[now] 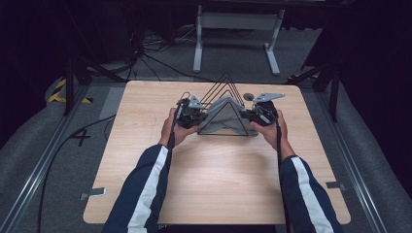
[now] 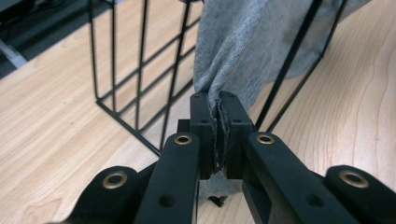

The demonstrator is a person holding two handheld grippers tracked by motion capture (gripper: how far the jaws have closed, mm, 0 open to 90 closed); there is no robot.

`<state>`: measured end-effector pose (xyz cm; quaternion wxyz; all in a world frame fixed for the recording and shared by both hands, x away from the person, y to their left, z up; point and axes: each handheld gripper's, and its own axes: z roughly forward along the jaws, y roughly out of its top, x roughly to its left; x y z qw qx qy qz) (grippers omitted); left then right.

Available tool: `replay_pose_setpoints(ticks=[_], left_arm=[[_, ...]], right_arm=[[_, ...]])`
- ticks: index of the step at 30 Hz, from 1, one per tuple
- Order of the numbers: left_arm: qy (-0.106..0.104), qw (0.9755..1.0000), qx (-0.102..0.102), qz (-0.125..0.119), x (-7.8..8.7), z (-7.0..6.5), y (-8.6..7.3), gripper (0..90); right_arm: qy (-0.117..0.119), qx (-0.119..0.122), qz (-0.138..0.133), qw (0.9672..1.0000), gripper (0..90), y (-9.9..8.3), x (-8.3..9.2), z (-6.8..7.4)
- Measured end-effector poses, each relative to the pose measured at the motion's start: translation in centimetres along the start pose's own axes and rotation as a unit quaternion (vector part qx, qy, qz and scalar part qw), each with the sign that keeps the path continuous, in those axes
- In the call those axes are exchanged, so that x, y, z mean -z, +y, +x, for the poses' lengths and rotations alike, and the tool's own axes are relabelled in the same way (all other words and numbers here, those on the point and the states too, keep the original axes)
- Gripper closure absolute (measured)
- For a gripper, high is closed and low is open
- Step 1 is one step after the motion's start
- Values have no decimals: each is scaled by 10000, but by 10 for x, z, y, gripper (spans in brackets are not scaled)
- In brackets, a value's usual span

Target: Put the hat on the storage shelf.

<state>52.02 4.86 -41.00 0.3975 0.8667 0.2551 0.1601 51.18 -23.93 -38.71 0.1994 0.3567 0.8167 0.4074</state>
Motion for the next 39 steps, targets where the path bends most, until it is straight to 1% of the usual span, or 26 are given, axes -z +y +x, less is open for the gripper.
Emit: replay_pose_setpoints(ticks=[1, 4, 5, 6, 8, 11, 13, 15, 16, 17, 19, 23, 27, 29, 30, 31, 32, 35, 36, 37, 38, 39], left_arm=[[30, 10000, -8, -34, -1, 0, 0, 861], [11, 10000, 18, -9, -1, 2, 0, 861], [50, 10000, -49, 40, 1, 2, 2, 861], [89, 9999, -62, 52, 2, 1, 3, 861], [152, 9998, -134, 58, 7, 1, 6, 860], [203, 9996, -196, 84, 18, 4, 9, 856], [285, 9992, -249, 101, 24, 4, 10, 844], [263, 9992, -268, 124, 27, 4, 11, 845], [280, 9991, -310, 122, 32, 4, 11, 845], [292, 9990, -327, 118, 36, 4, 10, 845], [320, 9989, -327, 116, 43, 5, 9, 836], [372, 9984, -384, 173, 57, 6, 5, 834], [401, 9978, -491, 212, 70, 5, -2, 835], [396, 9976, -505, 257, 77, 5, -6, 835], [439, 9972, -536, 278, 80, 5, -9, 834], [439, 9972, -536, 278, 80, 5, -9, 834], [435, 9968, -570, 353, 85, 5, -12, 834], [431, 9964, -613, 395, 95, 4, -21, 833], [431, 9964, -613, 395, 95, 4, -21, 833], [439, 9962, -628, 420, 101, 3, -27, 831], [439, 9962, -628, 420, 101, 3, -27, 830], [437, 9962, -630, 418, 106, 2, -33, 829]], right_arm=[[1, -4, -10, 10000, 845, -2, 0, -1], [-24, -14, -18, 10000, 844, -2, -1, -1], [-45, 24, 3, 10000, 843, -2, 0, 0], [-87, 92, 45, 9999, 837, 0, 1, 2], [-155, 182, 73, 9997, 829, 2, 4, 4], [-200, 220, 82, 9995, 806, 5, 11, 5], [-226, 275, 99, 9993, 804, 7, 16, 5], [-255, 299, 97, 9992, 803, 8, 20, 6], [-255, 299, 97, 9992, 803, 8, 20, 6], [-275, 318, 97, 9991, 800, 9, 24, 6], [-291, 380, 127, 9988, 801, 11, 30, 7], [-335, 478, 180, 9981, 800, 11, 39, 9], [-327, 593, 183, 9975, 799, 10, 46, 11], [-317, 606, 227, 9974, 799, 9, 50, 12], [-330, 625, 237, 9972, 798, 8, 51, 12], [-330, 625, 237, 9972, 798, 8, 51, 12], [-338, 670, 304, 9967, 799, 4, 54, 12], [-349, 706, 358, 9962, 799, 1, 57, 12], [-349, 706, 358, 9962, 799, 1, 57, 12], [-348, 720, 400, 9960, 798, -2, 60, 13], [-348, 720, 400, 9960, 798, -2, 60, 13], [-345, 760, 430, 9956, 793, -4, 62, 14]])
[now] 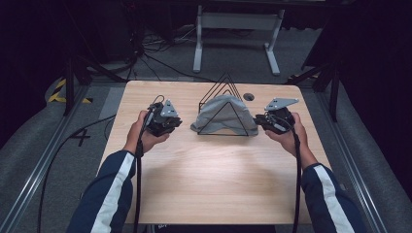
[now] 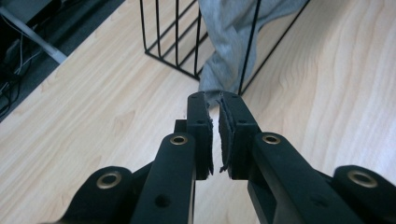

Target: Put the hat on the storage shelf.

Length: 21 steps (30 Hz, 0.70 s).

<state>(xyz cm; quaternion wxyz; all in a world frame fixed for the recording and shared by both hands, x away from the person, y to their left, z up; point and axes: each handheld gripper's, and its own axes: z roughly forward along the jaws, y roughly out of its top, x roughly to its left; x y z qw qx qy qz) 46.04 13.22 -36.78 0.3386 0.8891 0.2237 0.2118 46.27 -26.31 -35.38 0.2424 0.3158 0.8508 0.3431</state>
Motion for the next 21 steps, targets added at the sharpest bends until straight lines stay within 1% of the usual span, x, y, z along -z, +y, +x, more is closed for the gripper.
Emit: replay_pose_setpoints(ticks=[1, 3, 8, 9, 13, 16, 21], left_arm=[[0, 10000, 0, 0, 0, 0, 0, 826], [-2, 10000, 13, 77, 6, -1, -7, 823], [-3, 9999, -50, 160, 17, -4, -22, 810], [-3, 9999, -50, 160, 17, -4, -22, 807], [2, 9996, -172, 245, 24, -10, -32, 796], [-29, 9994, -242, 236, 29, -14, -40, 782], [-100, 9991, -296, 287, 34, -22, -53, 759]], right_arm=[[0, 0, 0, 10000, 793, 0, 0, 0], [-3, 29, 35, 10000, 790, -2, 2, 1], [19, 96, 133, 9999, 775, -10, 10, 4], [19, 96, 133, 9999, 775, -10, 10, 4], [46, 120, 196, 9997, 761, -18, 14, 6], [26, 159, 254, 9995, 754, -24, 17, 7], [59, 121, 278, 9995, 735, -37, 23, 8]])
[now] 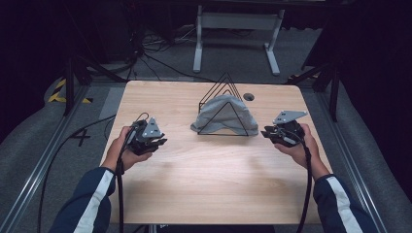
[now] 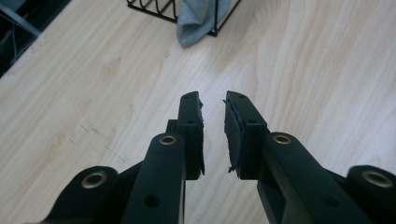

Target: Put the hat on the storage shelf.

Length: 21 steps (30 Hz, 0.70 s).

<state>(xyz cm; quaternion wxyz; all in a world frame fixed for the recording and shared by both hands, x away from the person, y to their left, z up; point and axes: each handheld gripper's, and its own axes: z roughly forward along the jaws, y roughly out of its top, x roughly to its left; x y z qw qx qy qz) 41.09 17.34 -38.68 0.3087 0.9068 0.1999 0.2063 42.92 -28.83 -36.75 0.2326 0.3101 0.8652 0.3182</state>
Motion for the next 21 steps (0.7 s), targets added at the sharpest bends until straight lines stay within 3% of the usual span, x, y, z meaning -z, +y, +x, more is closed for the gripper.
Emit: replay_pose_setpoints(ticks=[13, 21], left_arm=[[-104, 9998, 47, 175, 7, -15, -33, 685], [-252, 9991, 149, 306, 9, -27, -58, 562]], right_arm=[[32, 73, 18, 10000, 680, -32, 13, 7], [-1, 78, 67, 9999, 575, -62, 23, 16]])
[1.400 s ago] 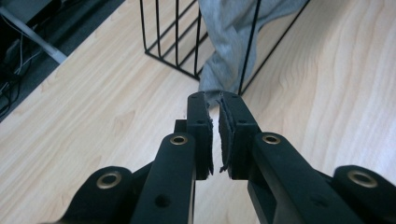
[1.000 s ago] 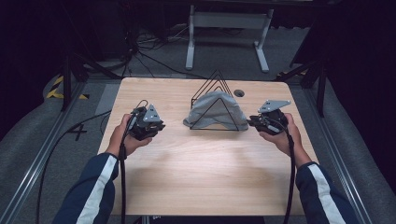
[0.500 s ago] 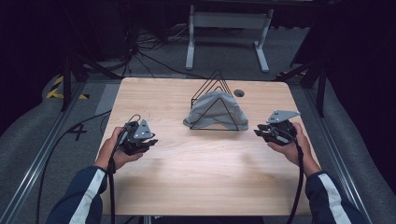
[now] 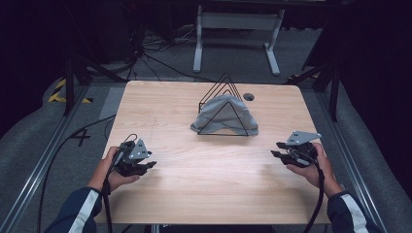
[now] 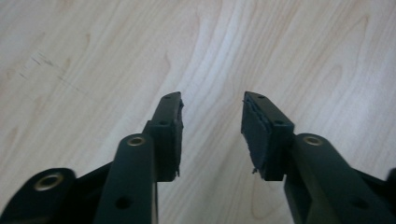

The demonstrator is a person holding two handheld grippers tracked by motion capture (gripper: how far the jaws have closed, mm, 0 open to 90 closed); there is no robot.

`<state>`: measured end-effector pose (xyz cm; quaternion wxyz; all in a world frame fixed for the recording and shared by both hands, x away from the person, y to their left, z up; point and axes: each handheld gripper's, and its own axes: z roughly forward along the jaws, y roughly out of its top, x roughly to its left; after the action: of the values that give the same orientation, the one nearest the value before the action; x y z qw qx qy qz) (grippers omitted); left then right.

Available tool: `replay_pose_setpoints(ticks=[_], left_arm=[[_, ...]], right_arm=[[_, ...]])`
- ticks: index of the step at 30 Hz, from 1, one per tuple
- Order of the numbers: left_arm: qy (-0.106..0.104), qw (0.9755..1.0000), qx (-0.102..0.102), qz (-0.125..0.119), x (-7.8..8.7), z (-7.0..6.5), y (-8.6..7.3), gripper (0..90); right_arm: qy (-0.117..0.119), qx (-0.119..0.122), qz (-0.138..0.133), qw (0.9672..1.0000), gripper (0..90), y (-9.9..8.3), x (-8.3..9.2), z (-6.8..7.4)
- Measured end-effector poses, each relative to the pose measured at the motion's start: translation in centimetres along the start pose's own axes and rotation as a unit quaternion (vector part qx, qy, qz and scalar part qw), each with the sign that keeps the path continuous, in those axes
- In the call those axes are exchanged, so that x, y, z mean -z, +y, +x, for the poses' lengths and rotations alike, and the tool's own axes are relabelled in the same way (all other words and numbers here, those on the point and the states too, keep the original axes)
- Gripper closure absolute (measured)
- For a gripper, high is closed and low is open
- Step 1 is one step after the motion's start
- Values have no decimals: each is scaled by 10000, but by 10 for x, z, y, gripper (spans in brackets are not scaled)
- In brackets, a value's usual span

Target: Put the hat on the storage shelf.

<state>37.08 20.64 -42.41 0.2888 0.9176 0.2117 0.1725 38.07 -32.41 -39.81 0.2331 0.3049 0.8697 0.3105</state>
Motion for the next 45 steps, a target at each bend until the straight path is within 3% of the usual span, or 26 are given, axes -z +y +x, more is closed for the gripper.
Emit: replay_pose_setpoints(ticks=[7, 10, 16, 21, 22, 25, 26, 30, 45], left_arm=[[-24, 9998, 188, 47, 3, -8, -24, 464], [58, 9994, 340, 57, 3, -11, -35, 400], [-46, 9979, 635, -77, 2, -16, -54, 305], [-89, 9958, 899, -166, -1, -22, -68, 263], [-185, 9949, 971, -183, 0, -22, -72, 250], [-192, 9933, 1094, -313, 0, -24, -76, 232], [-191, 9919, 1192, -383, 0, -25, -79, 222], [-158, 9878, 1409, -638, -2, -27, -87, 197], [-84, 9873, 1486, -562, -2, -26, -87, 148]], right_arm=[[-45, -107, -26, 9999, 482, -29, 11, 3], [-22, -221, -15, 9998, 456, -42, 14, 5], [63, -584, 14, 9983, 411, -69, 17, 7], [58, -881, 5, 9961, 362, -91, 16, 10], [93, -945, 3, 9955, 357, -95, 16, 10], [83, -998, -1, 9950, 332, -101, 15, 11], [136, -1154, -137, 9931, 312, -108, 15, 13], [68, -1211, -268, 9923, 289, -114, 17, 15], [-105, -1379, -198, 9902, 231, -114, 17, 15]])
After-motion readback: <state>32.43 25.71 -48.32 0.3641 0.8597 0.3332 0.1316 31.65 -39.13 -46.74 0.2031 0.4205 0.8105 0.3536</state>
